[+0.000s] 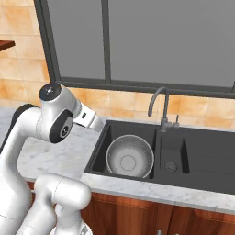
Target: Pick the colander and jug and place them in the sink. Then turn on the water.
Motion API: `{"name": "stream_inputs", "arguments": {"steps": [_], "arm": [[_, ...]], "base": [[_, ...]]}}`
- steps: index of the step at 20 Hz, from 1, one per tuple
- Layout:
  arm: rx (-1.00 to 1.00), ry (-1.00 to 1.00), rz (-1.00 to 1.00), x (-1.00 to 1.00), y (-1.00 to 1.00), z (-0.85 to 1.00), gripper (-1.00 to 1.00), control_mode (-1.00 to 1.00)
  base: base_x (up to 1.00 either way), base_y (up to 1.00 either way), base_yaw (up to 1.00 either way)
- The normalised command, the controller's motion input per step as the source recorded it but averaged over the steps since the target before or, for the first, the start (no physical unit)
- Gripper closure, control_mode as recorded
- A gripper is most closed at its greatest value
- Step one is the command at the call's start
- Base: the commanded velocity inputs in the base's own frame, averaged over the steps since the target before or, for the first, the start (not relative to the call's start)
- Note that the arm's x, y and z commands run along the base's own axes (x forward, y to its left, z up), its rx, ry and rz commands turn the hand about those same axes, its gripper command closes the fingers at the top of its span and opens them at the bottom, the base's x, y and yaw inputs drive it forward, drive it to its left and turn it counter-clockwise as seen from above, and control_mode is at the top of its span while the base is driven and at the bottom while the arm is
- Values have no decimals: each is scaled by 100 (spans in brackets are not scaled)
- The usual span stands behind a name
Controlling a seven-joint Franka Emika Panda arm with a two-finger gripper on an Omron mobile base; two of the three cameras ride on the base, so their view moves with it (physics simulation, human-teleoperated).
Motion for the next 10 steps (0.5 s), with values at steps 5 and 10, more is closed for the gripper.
{"name": "stream_inputs", "arguments": {"steps": [5,10], "arm": [[2,27,24,-12,39,69,-100,-100],[-1,33,16,-23,40,37,-100,-100]], "base": [[0,0,0],[0,0,0]]}}
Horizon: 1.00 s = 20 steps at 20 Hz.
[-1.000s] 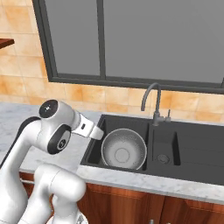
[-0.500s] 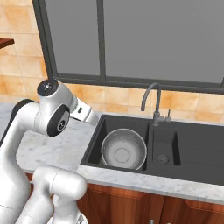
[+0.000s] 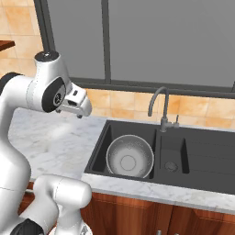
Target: Pick the colander and jug and place them in the sink. Then turn on the water.
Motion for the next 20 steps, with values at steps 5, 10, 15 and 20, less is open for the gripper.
{"name": "stream_inputs", "arguments": {"steps": [5,10,15,20], "arm": [[-1,23,8,-49,19,1,-100,-100],[0,7,3,-15,5,0,-100,-100],[0,0,0,0,0,0,-100,-100],[0,0,0,0,0,0,-100,100]], "base": [[0,0,0],[0,0,0],[0,0,0],[-61,18,6]]}}
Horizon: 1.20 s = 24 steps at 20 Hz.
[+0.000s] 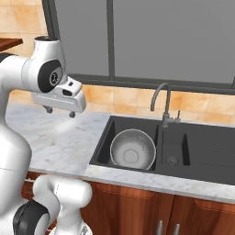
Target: Pick the colander and jug and place them in the sink. Then turn on the water.
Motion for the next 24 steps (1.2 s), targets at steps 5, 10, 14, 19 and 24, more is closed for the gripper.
{"name": "stream_inputs", "arguments": {"steps": [5,10,14,19,24], "arm": [[0,0,0,0,0,0,-100,100],[0,0,0,0,0,0,-100,100],[0,0,0,0,0,0,-100,100],[0,0,0,0,0,0,-100,100],[0,0,0,0,0,0,-100,100]], "base": [[-54,5,6],[-1,17,75],[0,33,100],[0,29,100],[0,26,100]]}}
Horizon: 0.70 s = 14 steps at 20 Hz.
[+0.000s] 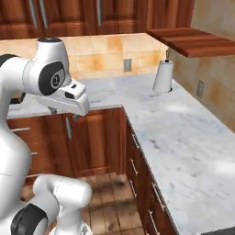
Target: Pick the colander and jug and place them in the sink. Then turn on the water.
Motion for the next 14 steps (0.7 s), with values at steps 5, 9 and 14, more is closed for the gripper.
{"name": "stream_inputs", "arguments": {"steps": [5,9,14], "arm": [[0,0,0,0,0,0,-100,100],[0,0,0,0,0,0,-100,100],[0,0,0,0,0,0,-100,100]], "base": [[0,27,100],[0,24,100],[0,19,100]]}}
